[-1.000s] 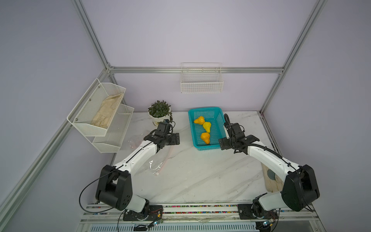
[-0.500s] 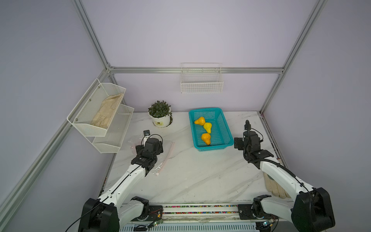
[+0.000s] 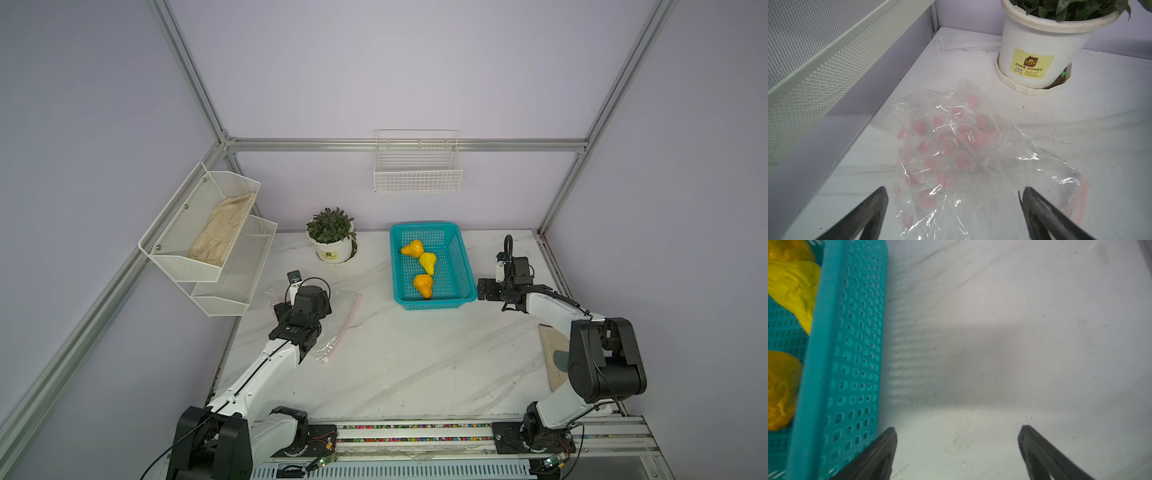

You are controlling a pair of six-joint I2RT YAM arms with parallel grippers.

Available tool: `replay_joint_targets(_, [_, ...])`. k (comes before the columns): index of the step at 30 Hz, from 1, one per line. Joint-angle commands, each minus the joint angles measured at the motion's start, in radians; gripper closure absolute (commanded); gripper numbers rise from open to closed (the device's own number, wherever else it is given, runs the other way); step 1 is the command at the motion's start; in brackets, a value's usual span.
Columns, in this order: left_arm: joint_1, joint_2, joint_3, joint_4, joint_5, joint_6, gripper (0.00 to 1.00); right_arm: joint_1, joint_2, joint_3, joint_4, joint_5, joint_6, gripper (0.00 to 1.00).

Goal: Open the zip-top bag and take out the pear
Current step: Reset both arms

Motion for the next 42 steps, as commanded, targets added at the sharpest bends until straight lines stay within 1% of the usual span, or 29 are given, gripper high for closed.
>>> replay_joint_targets(1, [0.022,-0.017,-0.043,0.057,-0.002,-0.017,0.00,0.050,0.017,0.050,0.008,-0.107,-0.034,0.05])
replay_joint_targets(3, [0.027,-0.009,-0.056,0.080,-0.015,-0.017,0.00,0.054,0.017,0.041,0.025,-0.119,-0.034,0.05])
replay_joint_targets(4, [0.030,-0.004,-0.058,0.091,-0.023,-0.014,0.00,0.052,0.007,0.025,0.039,-0.077,-0.030,0.04])
replay_joint_targets(7, [0.031,0.013,-0.060,0.130,-0.060,0.022,0.00,0.040,-0.030,-0.035,0.071,0.120,0.001,0.04])
replay_joint_targets(10, [0.032,0.033,-0.059,0.173,-0.106,0.065,0.00,0.025,-0.069,-0.128,0.142,0.256,0.011,0.03])
replay_joint_targets(12, [0.034,0.058,-0.085,0.256,-0.138,0.109,0.00,0.020,-0.084,-0.195,0.213,0.327,0.015,0.03])
replay_joint_targets(14, [0.041,0.093,-0.134,0.390,-0.150,0.162,0.00,0.012,-0.087,-0.262,0.304,0.362,0.033,0.03])
replay_joint_targets(17, [0.056,0.165,-0.235,0.662,-0.118,0.244,0.00,0.007,-0.069,-0.392,0.541,0.363,0.024,0.03])
replay_joint_targets(18, [0.060,0.178,-0.231,0.676,-0.120,0.253,0.00,0.005,-0.055,-0.435,0.650,0.353,0.016,0.03])
replay_joint_targets(19, [0.066,0.181,-0.222,0.671,-0.095,0.257,0.00,0.004,-0.039,-0.467,0.750,0.341,-0.014,0.03])
replay_joint_targets(20, [0.073,0.185,-0.236,0.725,-0.067,0.272,0.00,0.003,-0.039,-0.465,0.749,0.325,-0.010,0.03])
replay_joint_targets(21, [0.083,0.190,-0.263,0.808,-0.029,0.289,0.00,0.002,-0.029,-0.480,0.801,0.296,-0.005,0.03])
replay_joint_targets(22, [0.091,0.191,-0.288,0.875,-0.001,0.297,0.00,0.003,-0.014,-0.501,0.894,0.290,-0.020,0.03])
replay_joint_targets(23, [0.100,0.191,-0.304,0.918,0.025,0.295,0.00,0.001,0.002,-0.511,0.948,0.271,-0.018,0.03])
replay_joint_targets(25, [0.131,0.211,-0.336,1.033,0.086,0.289,0.00,-0.006,0.071,-0.504,1.022,0.233,-0.018,0.03])
replay_joint_targets(26, [0.144,0.225,-0.346,1.076,0.112,0.287,0.00,-0.006,0.102,-0.497,1.029,0.222,-0.021,0.03])
replay_joint_targets(28, [0.175,0.283,-0.368,1.197,0.158,0.280,0.00,-0.006,0.182,-0.518,1.164,0.209,-0.038,0.03])
replay_joint_targets(30, [0.189,0.369,-0.368,1.245,0.185,0.267,0.00,-0.008,0.154,-0.506,1.084,0.198,-0.013,0.03])
replay_joint_targets(31, [0.189,0.410,-0.372,1.296,0.208,0.280,0.00,-0.009,0.169,-0.507,1.117,0.199,-0.031,0.03])
replay_joint_targets(33, [0.190,0.480,-0.377,1.387,0.247,0.320,0.00,-0.011,0.161,-0.504,1.092,0.199,-0.016,0.03])
replay_joint_targets(35, [0.190,0.443,-0.317,1.208,0.289,0.315,0.00,-0.011,0.165,-0.503,1.103,0.200,-0.025,0.03])
replay_joint_targets(37, [0.190,0.431,-0.201,0.971,0.337,0.328,0.00,-0.012,0.164,-0.504,1.100,0.199,-0.025,0.03])
replay_joint_targets(38, [0.194,0.426,-0.214,0.982,0.351,0.322,0.00,-0.013,0.164,-0.504,1.102,0.200,-0.025,0.03])
replay_joint_targets(40, [0.195,0.461,-0.250,1.111,0.357,0.347,0.00,-0.012,0.163,-0.505,1.103,0.200,-0.025,0.03])
replay_joint_targets(41, [0.195,0.464,-0.261,1.137,0.358,0.349,0.00,-0.012,0.163,-0.506,1.102,0.200,-0.025,0.03])
replay_joint_targets(42, [0.195,0.460,-0.254,1.122,0.357,0.350,0.00,-0.013,0.163,-0.504,1.102,0.200,-0.026,0.03])
